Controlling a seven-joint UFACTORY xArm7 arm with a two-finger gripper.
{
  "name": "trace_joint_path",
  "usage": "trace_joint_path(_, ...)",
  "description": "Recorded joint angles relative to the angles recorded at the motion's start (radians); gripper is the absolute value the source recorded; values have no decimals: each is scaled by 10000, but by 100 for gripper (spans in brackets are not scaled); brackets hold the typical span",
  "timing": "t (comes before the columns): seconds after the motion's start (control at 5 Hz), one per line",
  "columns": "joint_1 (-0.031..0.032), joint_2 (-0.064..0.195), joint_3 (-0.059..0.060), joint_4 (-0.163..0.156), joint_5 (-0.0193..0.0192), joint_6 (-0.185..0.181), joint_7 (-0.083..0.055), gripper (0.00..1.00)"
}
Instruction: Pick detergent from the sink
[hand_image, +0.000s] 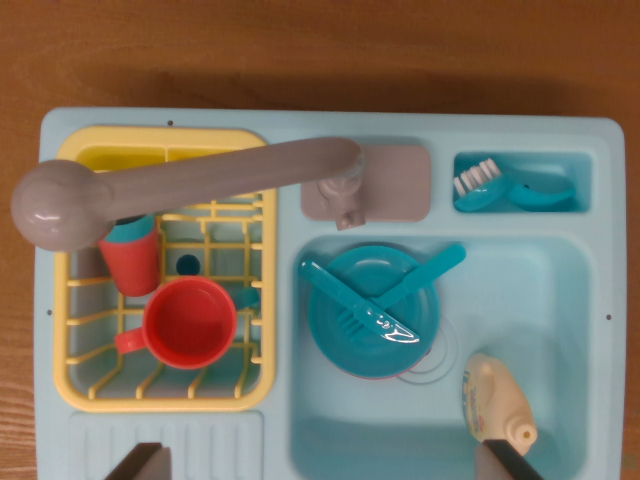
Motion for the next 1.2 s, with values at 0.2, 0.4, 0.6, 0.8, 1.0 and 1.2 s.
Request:
trace_joint_path(0.2,0,0,0,0,0,0,0,0)
trace_joint_path(0.4,-1,1,-1,-3,1,-4,-3,0)
trace_joint_path(0.6,-1,1,-1,-3,1,-4,-3,0)
trace_joint_path(0.8,-16,15,-17,-64,11,-67,-50,0)
trace_joint_path(1.0,-16,15,-17,-64,11,-67,-50,0)
trace_joint_path(1.2,-49,47,-54,-203,35,-211,-158,0)
